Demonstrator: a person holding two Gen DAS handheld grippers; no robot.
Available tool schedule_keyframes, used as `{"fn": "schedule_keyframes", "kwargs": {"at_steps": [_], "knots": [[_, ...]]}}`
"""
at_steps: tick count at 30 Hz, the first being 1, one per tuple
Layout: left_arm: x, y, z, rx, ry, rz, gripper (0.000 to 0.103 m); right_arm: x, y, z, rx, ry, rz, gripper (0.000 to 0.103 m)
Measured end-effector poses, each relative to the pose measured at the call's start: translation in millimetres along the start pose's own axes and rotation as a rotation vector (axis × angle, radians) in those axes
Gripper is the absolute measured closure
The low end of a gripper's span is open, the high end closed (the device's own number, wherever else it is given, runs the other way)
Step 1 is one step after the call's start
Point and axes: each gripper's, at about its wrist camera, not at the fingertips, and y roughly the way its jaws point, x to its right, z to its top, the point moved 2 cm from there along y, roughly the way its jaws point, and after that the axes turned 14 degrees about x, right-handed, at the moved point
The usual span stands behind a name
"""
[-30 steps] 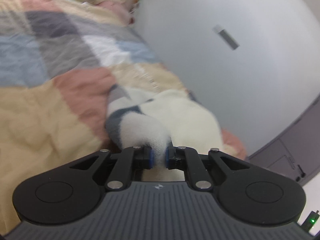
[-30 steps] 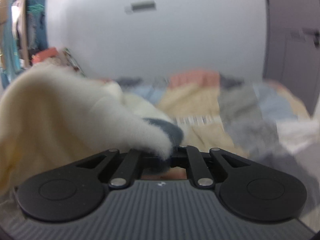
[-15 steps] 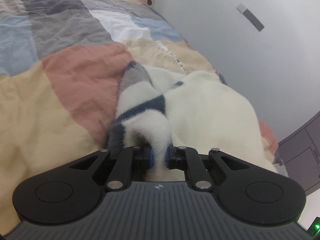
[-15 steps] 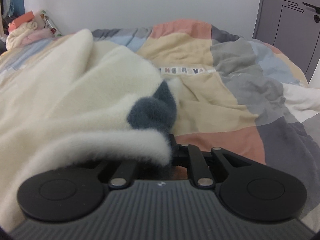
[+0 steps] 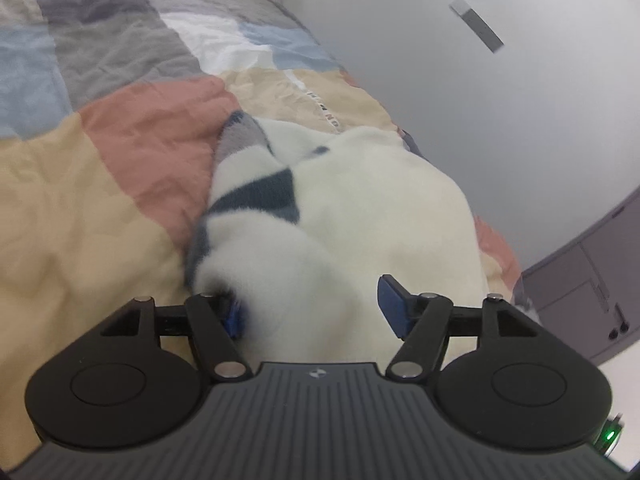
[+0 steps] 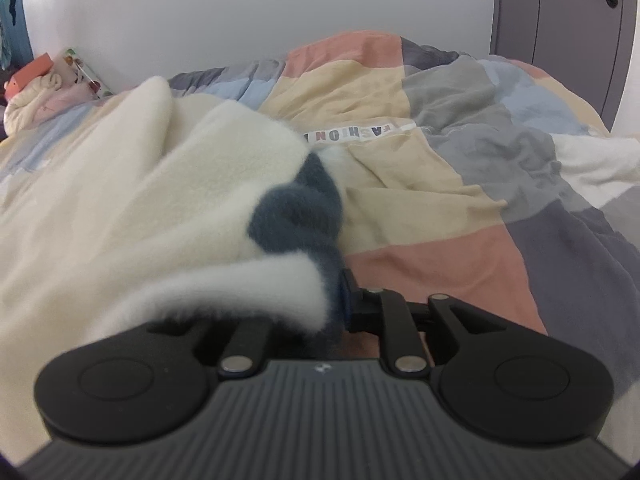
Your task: Fold large clothes
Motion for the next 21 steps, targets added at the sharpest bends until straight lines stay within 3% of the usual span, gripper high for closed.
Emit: {"fn": "schedule_keyframes", "kwargs": {"at_steps": [3, 5, 7, 13, 16, 21], "knots": [[8, -21, -9, -0.007, 0.035, -0.012, 0.028, 6, -20, 2, 0.006, 0.054, 0.033, 0.068], [11, -33, -13, -0.009, 0.027, -0.021, 0.027, 12, -35, 3, 0.017, 0.104, 0.042, 0.045], [12, -43, -18, -0.007, 0.010, -0.016, 0.027, 17, -48, 1, 0.018, 0.162, 0.061, 0.038], [4, -71, -40, -0.004, -0.062, 0.009, 0.027, 33, -80, -8, 0.017, 0.303, 0.117, 0.038], [10, -69, -49, -0.046, -0.066, -0.017, 0.027, 35, -92, -12, 0.020, 0.360, 0.162, 0.037], [17, -55, -61, -0.086, -0.042, -0.011, 0.027, 21, -93, -26, -0.047, 0.419, 0.250, 0.036]]}}
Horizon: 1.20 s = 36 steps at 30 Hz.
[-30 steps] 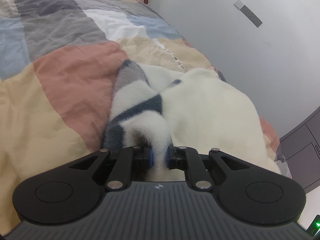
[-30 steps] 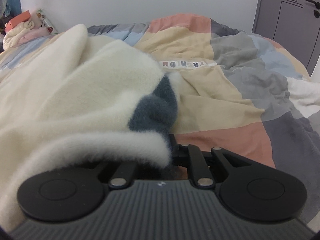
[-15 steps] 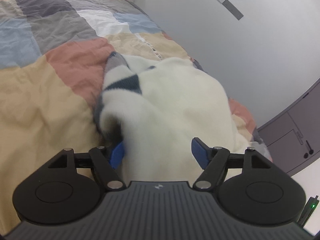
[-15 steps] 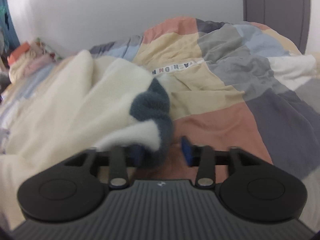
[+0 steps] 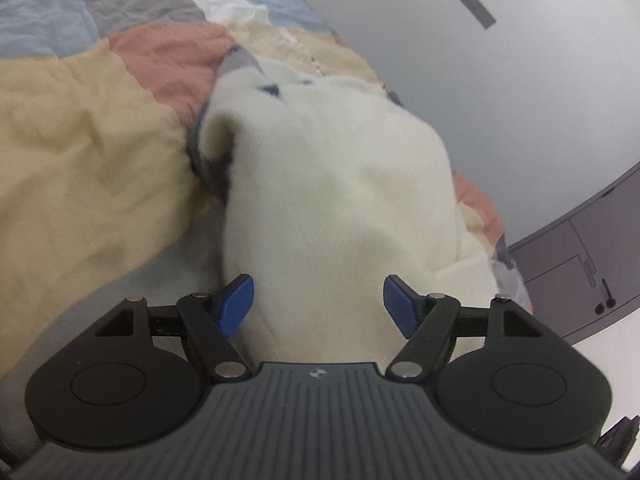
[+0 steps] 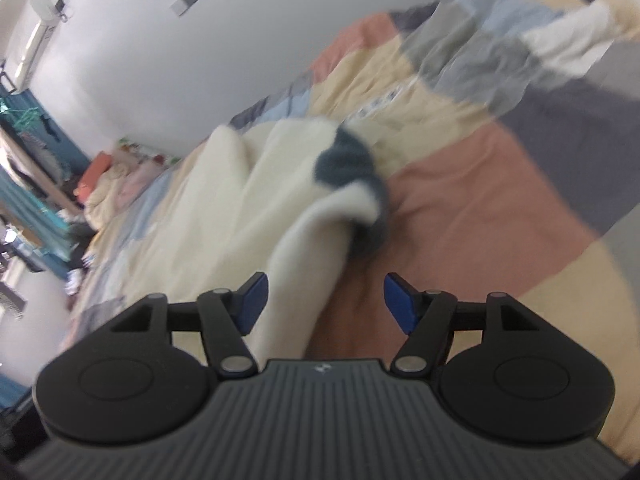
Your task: Fold large clothes
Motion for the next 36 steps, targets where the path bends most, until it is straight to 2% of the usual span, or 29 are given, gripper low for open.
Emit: {"fn": "schedule_keyframes", "kwargs": {"at_steps": [6, 9, 12, 15, 19, 22, 24, 26, 28, 31, 33, 36], "knots": [[-5, 18, -5, -0.035, -0.012, -0.002, 0.027, -5, 18, -15, -0.091, 0.107, 0.115, 0.036], [-2, 24, -7, -0.052, -0.013, -0.037, 0.027, -8, 27, -21, -0.134, 0.122, 0.144, 0.036], [0, 29, -10, -0.057, 0.014, -0.016, 0.027, -13, 39, -33, -0.215, 0.123, 0.159, 0.036], [-5, 35, -12, -0.069, -0.005, 0.004, 0.027, -20, 50, -48, -0.300, 0.143, 0.183, 0.036], [-13, 34, -12, -0.068, -0.046, 0.028, 0.027, -34, 53, -63, -0.378, 0.140, 0.230, 0.036], [-18, 29, -12, -0.058, -0.071, 0.045, 0.027, -47, 50, -72, -0.409, 0.069, 0.255, 0.037], [-20, 23, -13, -0.053, -0.093, 0.056, 0.027, -55, 48, -75, -0.408, 0.005, 0.263, 0.045], [-23, 18, -12, -0.044, -0.107, 0.072, 0.027, -60, 48, -74, -0.393, -0.055, 0.259, 0.069], [-26, 15, -10, -0.038, -0.112, 0.092, 0.027, -61, 47, -68, -0.378, -0.038, 0.301, 0.076], [-31, 22, -9, -0.062, -0.105, 0.124, 0.027, -64, 38, -48, -0.317, 0.031, 0.394, 0.080], [-34, 26, -9, -0.074, -0.124, 0.103, 0.027, -66, 28, -33, -0.259, 0.068, 0.455, 0.084], [-33, 35, -12, -0.098, -0.143, 0.055, 0.029, -64, 20, -15, -0.196, 0.091, 0.496, 0.085]]}}
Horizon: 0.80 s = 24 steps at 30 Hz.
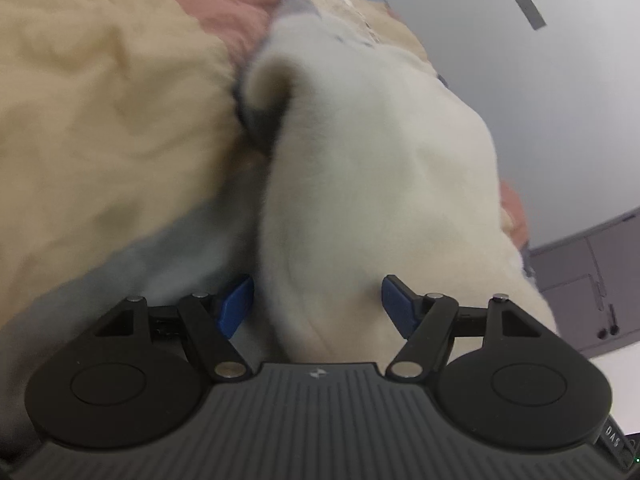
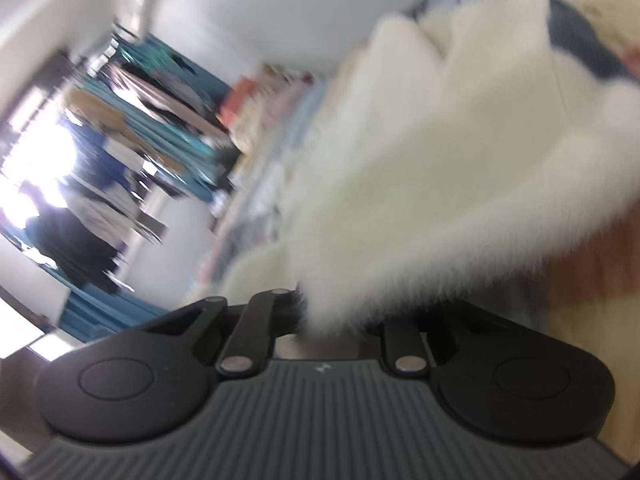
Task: Fold large clothes
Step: 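Raise the sweater high with both tools, shaking it out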
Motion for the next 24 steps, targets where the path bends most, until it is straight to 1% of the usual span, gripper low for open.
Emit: {"fn": "schedule_keyframes", "kwargs": {"at_steps": [1, 2, 3, 5, 6, 7, 8, 10, 12, 14, 17, 21, 24], "knots": [[-1, 4, -2, -0.010, -0.017, -0.013, 0.032, 2, -4, 4, 0.014, 0.001, 0.002, 0.085], [-1, 7, -5, -0.015, -0.026, -0.021, 0.038, 3, -5, 5, 0.020, 0.001, -0.004, 0.085], [-1, 9, -6, -0.019, -0.029, -0.026, 0.042, 7, -6, 7, 0.017, 0.003, -0.018, 0.085], [1, 10, -7, -0.023, -0.023, -0.029, 0.058, 12, 0, 3, -0.002, 0.007, -0.052, 0.085], [2, 10, -7, -0.024, -0.024, -0.038, 0.063, 12, 3, 1, -0.009, 0.003, -0.066, 0.085], [4, 9, -6, -0.028, -0.024, -0.056, 0.076, 15, 2, -2, -0.012, -0.005, -0.078, 0.086], [7, 7, -6, -0.029, -0.017, -0.079, 0.081, 16, 1, -1, -0.012, -0.016, -0.093, 0.086], [17, -2, -8, -0.017, 0.020, -0.137, 0.085, 21, 4, -4, -0.004, -0.025, -0.110, 0.086], [29, -15, -8, 0.008, 0.059, -0.207, 0.087, 20, 2, -2, 0.013, -0.038, -0.120, 0.086], [36, -28, -4, 0.042, 0.070, -0.262, 0.088, 16, -3, 0, 0.036, -0.068, -0.131, 0.085], [41, -48, 4, 0.075, 0.049, -0.338, 0.090, 7, -12, 3, 0.083, -0.105, -0.131, 0.086], [42, -81, 10, 0.110, -0.021, -0.471, 0.090, -7, -28, 9, 0.150, -0.180, -0.134, 0.086], [43, -107, 4, 0.135, 0.001, -0.511, 0.090, -18, -48, 11, 0.212, -0.187, -0.092, 0.086]]}}
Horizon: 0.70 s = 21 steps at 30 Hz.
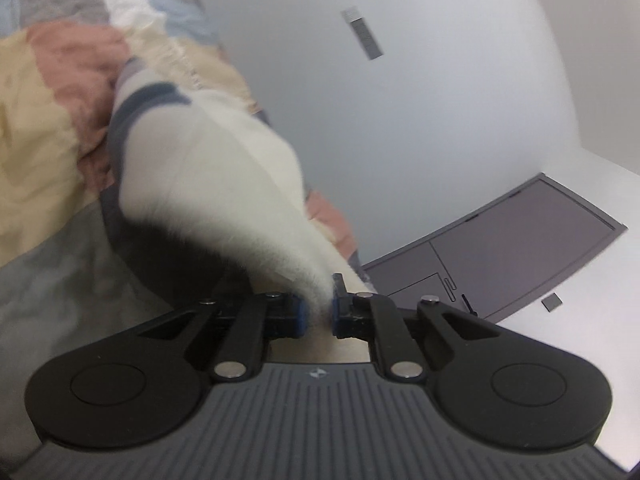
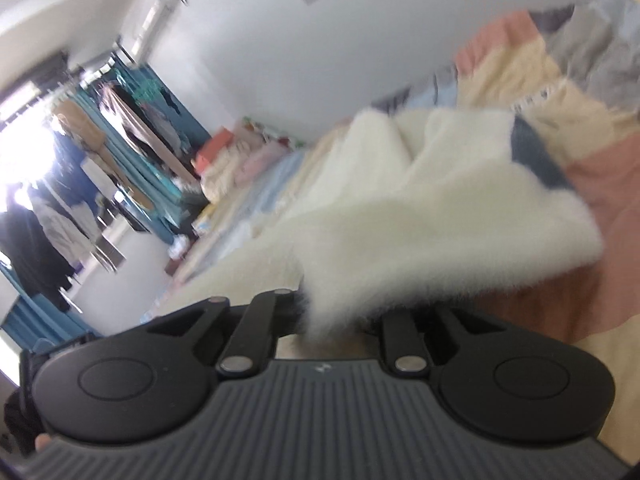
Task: Fold large clothes
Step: 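Raise the sweater high with both tools, shaking it out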
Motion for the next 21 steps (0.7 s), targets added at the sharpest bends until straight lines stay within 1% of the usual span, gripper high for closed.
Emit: {"fn": "schedule_keyframes", "kwargs": {"at_steps": [4, 9, 14, 16, 18, 21], "knots": [[32, -18, 6, 0.033, 0.055, -0.065, 0.090, -16, -20, 15, 0.061, -0.020, 0.037, 0.086], [78, -23, 16, 0.067, 0.088, -0.107, 0.090, -33, -30, 45, 0.095, -0.066, 0.029, 0.086], [127, -29, 34, 0.123, 0.115, -0.171, 0.090, -58, -39, 95, 0.150, -0.081, 0.078, 0.086], [151, -34, 45, 0.147, 0.139, -0.191, 0.090, -76, -42, 117, 0.159, -0.099, 0.099, 0.086], [175, -38, 59, 0.177, 0.167, -0.212, 0.090, -96, -46, 142, 0.174, -0.110, 0.141, 0.086], [219, -53, 79, 0.211, 0.227, -0.249, 0.090, -129, -58, 174, 0.207, -0.140, 0.183, 0.086]]}}
